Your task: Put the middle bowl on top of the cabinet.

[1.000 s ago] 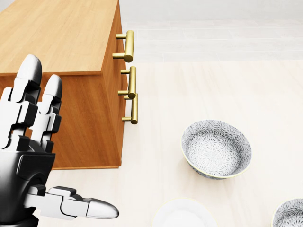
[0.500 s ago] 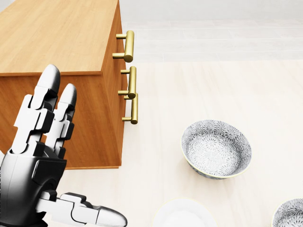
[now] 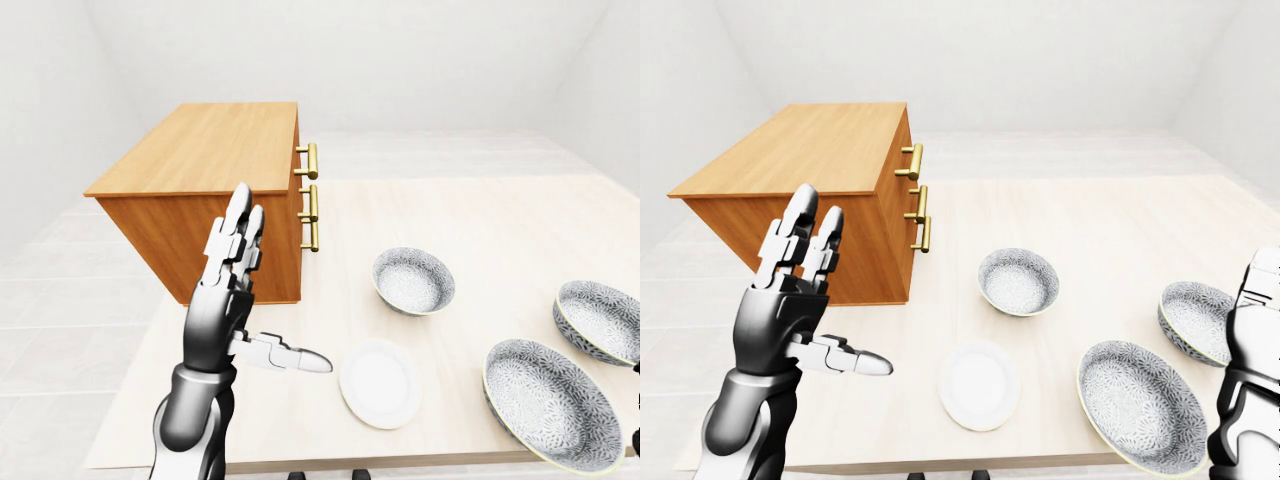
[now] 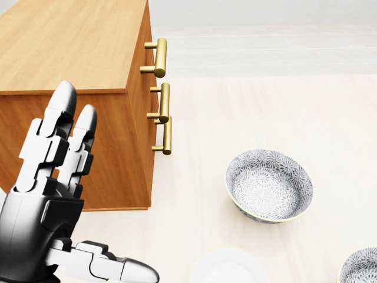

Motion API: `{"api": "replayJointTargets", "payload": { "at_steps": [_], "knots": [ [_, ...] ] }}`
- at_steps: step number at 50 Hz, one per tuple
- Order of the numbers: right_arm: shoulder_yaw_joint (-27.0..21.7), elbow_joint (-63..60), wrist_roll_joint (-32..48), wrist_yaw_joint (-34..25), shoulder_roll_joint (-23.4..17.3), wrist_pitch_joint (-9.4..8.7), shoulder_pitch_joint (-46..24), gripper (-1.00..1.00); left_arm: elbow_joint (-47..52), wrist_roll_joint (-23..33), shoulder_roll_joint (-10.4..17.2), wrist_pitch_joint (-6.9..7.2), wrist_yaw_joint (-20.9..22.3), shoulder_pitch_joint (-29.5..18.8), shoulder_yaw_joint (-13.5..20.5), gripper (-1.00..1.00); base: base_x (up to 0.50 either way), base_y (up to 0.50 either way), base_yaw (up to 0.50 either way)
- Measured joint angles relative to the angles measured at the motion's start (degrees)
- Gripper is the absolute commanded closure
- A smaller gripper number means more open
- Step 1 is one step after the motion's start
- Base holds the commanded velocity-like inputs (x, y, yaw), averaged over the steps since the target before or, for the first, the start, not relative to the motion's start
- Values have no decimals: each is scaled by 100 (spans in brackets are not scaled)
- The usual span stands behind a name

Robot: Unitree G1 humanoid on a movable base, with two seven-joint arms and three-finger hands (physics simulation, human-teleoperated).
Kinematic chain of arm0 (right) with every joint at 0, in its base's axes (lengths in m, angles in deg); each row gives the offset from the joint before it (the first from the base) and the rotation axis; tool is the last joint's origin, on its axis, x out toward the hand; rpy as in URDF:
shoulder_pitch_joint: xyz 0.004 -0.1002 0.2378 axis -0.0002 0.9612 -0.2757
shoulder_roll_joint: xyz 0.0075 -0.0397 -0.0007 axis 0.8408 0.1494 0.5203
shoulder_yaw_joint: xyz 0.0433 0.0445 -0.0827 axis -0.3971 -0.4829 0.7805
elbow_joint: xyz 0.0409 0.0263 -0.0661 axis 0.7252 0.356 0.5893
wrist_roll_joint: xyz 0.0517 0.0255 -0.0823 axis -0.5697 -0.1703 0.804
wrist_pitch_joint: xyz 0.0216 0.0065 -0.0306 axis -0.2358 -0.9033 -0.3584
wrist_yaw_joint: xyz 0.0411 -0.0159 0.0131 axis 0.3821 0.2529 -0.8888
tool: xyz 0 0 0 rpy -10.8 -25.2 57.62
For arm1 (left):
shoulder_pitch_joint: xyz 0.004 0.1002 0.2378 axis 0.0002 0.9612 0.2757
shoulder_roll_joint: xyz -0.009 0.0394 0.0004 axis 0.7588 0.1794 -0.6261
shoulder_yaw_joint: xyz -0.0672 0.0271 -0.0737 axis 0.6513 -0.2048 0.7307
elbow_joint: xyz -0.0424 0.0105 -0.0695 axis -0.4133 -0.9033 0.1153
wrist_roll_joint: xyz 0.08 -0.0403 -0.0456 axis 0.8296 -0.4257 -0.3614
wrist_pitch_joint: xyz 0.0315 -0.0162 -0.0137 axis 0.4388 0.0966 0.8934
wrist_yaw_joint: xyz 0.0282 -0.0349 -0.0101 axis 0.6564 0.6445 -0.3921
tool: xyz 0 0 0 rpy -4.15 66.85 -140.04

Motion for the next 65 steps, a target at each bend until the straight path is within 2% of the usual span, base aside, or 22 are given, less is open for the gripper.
{"api": "replayJointTargets", "payload": {
  "at_steps": [10, 17, 26, 36, 48, 65],
  "knots": [
    [184, 674, -273, 374, -136, 0, -207, -100, 2, 7, 2, 0, -1, 3, -19, -100, 0, 0, 0],
    [329, 1403, -666, 668, -376, 0, -406, -100, 8, 11, 4, 0, 4, 7, -39, -100, 0, 0, 0],
    [708, 2425, -1225, 668, -658, 0, -678, -100, 4, 22, 7, 0, 2, 27, -76, -100, 0, 0, 0],
    [1191, 2902, -1546, 668, -820, 0, -844, -100, -3, 25, 14, 0, 7, 68, -142, -100, 0, 0, 0],
    [1514, 3532, -1847, 668, -1011, 0, -1111, -100, -17, 27, 25, 0, 5, 77, -170, -100, 0, 0, 0],
    [2122, 5064, -2354, 668, -1333, 0, -1886, -100, -32, 56, 31, 0, -2, 102, -202, -100, 0, 0, 0]
  ]
}}
